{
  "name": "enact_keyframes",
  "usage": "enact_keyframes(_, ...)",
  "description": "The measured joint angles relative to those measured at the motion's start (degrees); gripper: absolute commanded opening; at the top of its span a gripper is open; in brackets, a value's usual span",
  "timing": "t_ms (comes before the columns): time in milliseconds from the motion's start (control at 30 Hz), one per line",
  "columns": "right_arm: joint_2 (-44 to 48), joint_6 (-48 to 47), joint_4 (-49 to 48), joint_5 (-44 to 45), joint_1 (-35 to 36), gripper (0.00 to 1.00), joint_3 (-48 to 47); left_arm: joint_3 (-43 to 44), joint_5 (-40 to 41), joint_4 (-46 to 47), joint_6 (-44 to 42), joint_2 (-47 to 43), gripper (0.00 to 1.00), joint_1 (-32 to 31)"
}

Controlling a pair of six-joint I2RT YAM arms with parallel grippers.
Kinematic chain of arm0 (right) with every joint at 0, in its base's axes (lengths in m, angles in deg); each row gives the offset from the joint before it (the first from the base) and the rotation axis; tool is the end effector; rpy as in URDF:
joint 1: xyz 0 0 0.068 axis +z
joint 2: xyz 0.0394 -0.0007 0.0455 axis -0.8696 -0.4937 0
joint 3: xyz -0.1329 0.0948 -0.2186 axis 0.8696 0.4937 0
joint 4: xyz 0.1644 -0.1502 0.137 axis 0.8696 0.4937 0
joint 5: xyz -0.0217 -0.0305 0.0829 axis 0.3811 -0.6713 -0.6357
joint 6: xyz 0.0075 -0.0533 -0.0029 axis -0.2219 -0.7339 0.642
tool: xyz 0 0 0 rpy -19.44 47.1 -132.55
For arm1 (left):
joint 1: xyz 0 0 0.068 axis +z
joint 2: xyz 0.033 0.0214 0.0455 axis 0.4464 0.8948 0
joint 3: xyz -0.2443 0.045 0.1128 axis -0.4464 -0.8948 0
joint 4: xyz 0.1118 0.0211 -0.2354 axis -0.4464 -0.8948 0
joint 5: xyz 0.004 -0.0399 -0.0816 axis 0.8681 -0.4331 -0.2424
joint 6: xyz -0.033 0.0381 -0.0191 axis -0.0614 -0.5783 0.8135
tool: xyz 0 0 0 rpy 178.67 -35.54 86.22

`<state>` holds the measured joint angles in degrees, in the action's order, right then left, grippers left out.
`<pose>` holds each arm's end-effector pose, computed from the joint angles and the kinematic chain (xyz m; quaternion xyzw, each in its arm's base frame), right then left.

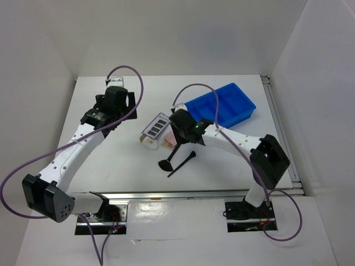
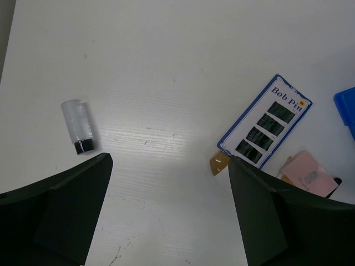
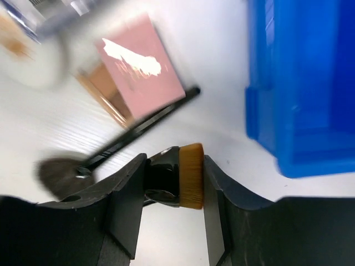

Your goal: Organize the makeup

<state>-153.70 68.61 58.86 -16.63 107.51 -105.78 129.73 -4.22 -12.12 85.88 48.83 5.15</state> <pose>0.2525 0.2563 0.2199 -0.2005 0.9258 0.0329 0.3186 0.2673 -0.0862 0.3590 -0.1219 0.8591 0.0391 0.4956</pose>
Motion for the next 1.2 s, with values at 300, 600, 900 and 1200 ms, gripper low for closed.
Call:
enact_keyframes(300,0.26,-0.81,2.95,2.23,-10.51,0.44,-17.59,3.37,1.38,-0.98,-0.87,0.00,1.00,0.00)
enact_keyframes(600,-18.84,0.83,5.35,0.11,-34.49,0.44,-40.17,6.86,2.67,-3.13,-1.55,0.15,1.00,0.00)
enact_keyframes(900,-29.92,2.71,10.34,-0.42,-42.71,0.48,-44.98,7.19,3.48,-4.09,-1.62,2.23,1.00,0.00)
enact_keyframes(1200,-29.99,4.00,10.29,0.33,-44.65,1.00,-45.29,7.19,3.48,-4.39,-1.62,2.93,1.00,0.00)
